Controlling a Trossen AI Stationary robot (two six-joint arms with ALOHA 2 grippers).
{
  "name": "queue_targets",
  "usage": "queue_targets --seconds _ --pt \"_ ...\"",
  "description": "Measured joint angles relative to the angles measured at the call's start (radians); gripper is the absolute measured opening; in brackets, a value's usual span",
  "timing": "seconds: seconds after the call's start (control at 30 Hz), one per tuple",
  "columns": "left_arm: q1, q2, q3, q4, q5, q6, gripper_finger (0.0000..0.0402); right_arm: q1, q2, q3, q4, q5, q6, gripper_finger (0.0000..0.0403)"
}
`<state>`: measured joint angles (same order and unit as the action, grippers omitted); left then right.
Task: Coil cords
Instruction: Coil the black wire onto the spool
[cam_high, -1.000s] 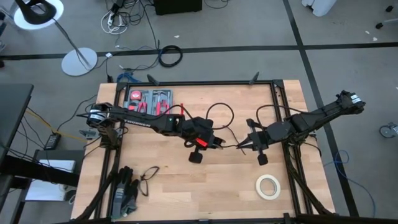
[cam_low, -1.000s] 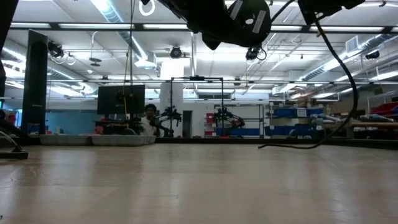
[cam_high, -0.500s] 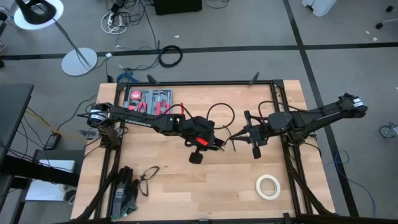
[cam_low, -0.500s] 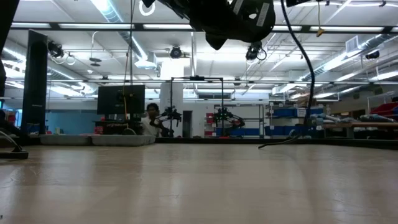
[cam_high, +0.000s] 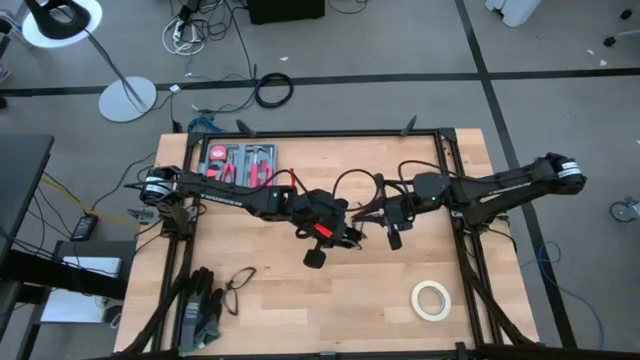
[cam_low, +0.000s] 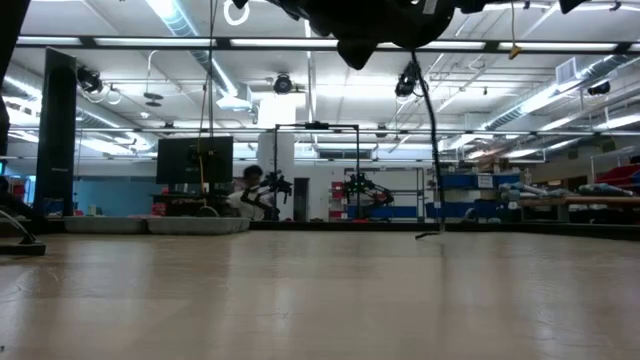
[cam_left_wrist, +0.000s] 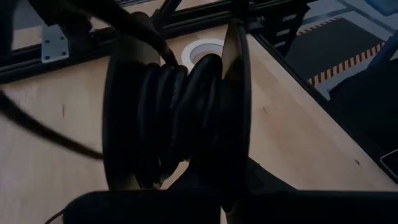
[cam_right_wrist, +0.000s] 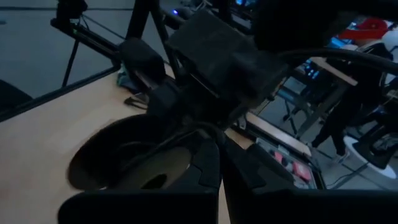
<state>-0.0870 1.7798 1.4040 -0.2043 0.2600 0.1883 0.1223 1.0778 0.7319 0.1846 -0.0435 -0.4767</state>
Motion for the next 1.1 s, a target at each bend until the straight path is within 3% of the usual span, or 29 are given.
queue_targets --seconds 0.47,0.77,1.1 --pt "0.001 0.0 0.0 0.015 -0.004 -0.007 0.0 -0.015 0.115 0.001 0.043 0.0 0.002 0.0001" --pt "-0.001 0.002 -0.001 0.044 -0.021 0.067 0.0 -0.018 0.146 0.002 0.012 -0.04 0.074 0.0006" --pt "-0.023 -0.015 -0.001 0.054 -0.131 0.189 0.0 -0.017 0.114 -0.002 -0.154 -0.067 0.308 0.007"
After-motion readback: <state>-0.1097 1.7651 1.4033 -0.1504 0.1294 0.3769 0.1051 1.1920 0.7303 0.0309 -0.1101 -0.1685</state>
